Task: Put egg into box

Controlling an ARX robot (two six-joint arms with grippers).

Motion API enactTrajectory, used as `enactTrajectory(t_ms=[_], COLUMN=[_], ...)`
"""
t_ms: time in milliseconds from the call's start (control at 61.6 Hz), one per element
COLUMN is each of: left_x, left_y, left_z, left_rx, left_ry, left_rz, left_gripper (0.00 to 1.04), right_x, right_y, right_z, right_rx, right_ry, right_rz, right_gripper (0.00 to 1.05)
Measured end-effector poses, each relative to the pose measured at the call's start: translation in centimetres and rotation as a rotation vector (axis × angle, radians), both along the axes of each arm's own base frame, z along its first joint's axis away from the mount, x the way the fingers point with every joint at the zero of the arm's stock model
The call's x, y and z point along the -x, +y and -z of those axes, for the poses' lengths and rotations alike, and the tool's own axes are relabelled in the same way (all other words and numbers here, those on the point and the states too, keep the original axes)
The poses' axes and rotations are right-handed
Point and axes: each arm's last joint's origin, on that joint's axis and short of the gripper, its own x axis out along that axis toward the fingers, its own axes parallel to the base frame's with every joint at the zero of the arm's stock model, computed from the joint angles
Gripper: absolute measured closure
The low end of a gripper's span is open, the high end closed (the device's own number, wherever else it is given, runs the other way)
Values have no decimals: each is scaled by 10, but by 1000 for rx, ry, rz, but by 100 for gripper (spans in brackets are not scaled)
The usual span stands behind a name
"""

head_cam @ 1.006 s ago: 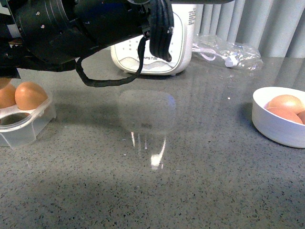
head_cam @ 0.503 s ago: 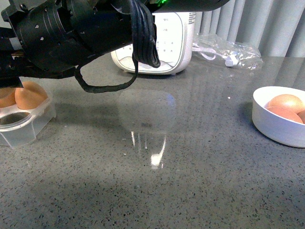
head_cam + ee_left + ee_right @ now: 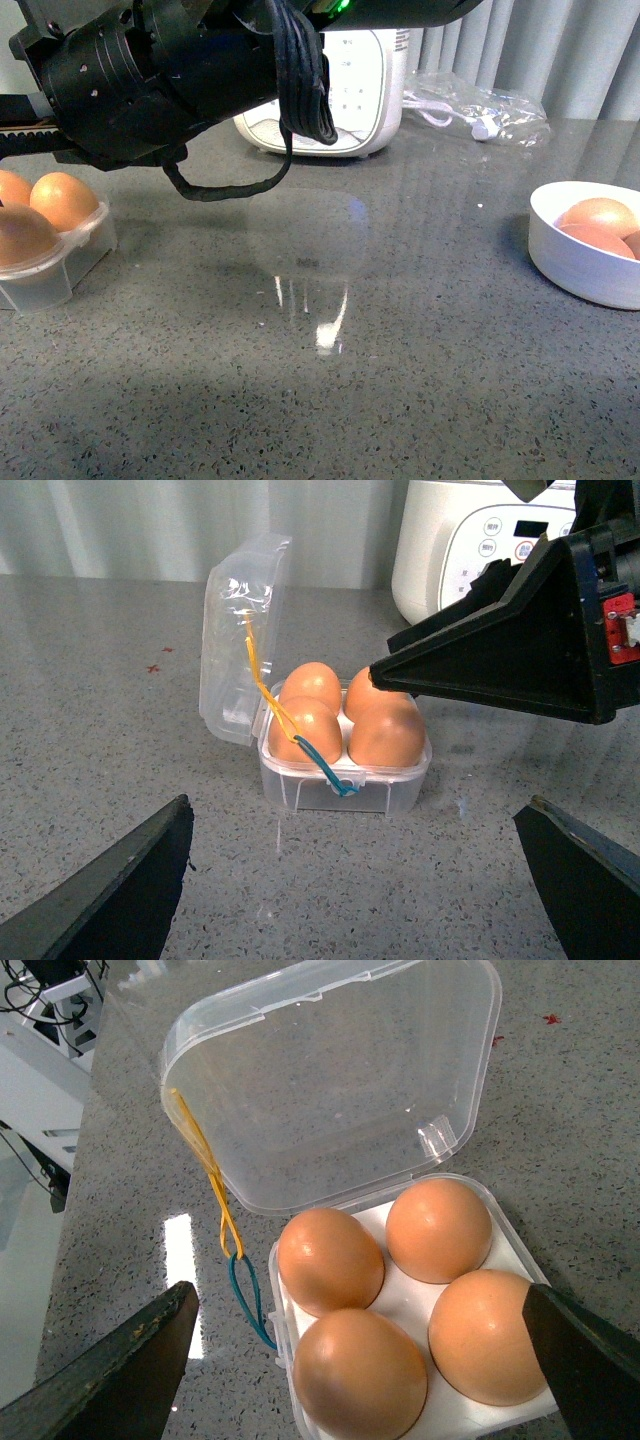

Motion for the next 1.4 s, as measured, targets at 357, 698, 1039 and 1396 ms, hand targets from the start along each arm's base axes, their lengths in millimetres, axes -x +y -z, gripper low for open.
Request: enactTrajectory(t_ms=[357,698,1039,1396], left_x=[0,0,0,0], left_y=[0,0,0,0], left_z=[0,0,0,0], left_rx=[0,0,0,0], left_ry=[0,0,0,0], left_rz=[0,0,0,0], left_gripper=[7,7,7,7], right_x=[-11,-15,61,148], right_y=[-38,-153,-243,-311], right_z=[-12,-43,-56,-57], right_rx=[-49,-21,177,95], right_ry=[-64,-228,-609,-574], right_rz=[139,707,1090,1264], right_gripper=[7,7,7,28])
